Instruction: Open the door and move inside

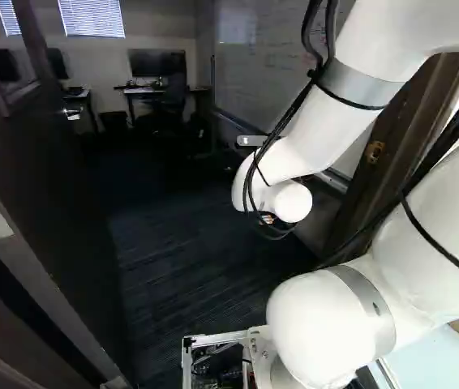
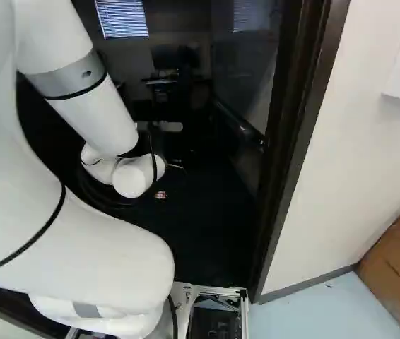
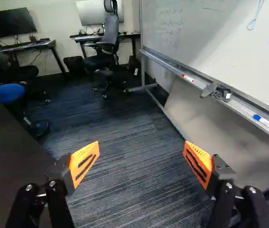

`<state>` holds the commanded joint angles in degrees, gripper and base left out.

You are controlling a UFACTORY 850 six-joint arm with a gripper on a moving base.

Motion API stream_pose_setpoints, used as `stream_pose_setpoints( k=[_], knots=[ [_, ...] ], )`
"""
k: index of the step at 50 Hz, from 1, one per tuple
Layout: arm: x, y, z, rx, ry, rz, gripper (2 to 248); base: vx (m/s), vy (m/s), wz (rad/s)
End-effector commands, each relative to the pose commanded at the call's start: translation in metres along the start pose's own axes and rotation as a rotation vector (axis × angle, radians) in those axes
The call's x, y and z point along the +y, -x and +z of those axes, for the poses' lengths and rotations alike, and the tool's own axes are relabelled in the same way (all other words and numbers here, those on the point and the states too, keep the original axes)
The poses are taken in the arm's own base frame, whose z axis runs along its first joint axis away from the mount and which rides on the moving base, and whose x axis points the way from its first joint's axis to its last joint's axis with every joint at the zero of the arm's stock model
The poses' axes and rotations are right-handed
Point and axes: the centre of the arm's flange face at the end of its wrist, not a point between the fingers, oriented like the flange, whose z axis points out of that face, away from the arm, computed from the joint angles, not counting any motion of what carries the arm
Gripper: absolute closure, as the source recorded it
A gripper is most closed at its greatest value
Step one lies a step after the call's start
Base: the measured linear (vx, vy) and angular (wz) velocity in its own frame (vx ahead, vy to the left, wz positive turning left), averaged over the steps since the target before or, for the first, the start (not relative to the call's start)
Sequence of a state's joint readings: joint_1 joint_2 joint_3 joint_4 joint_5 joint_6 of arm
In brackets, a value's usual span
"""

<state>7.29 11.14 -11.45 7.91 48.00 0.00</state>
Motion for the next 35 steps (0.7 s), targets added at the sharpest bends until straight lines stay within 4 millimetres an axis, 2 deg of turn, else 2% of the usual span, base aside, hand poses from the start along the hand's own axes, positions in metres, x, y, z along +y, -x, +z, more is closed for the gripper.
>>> stream_pose_setpoints(
  k=[35],
  knots=[
    [0.0000,0.0000,0.0000,0.000,0.000,0.000,3,0.171,0.049,0.223]
  ],
)
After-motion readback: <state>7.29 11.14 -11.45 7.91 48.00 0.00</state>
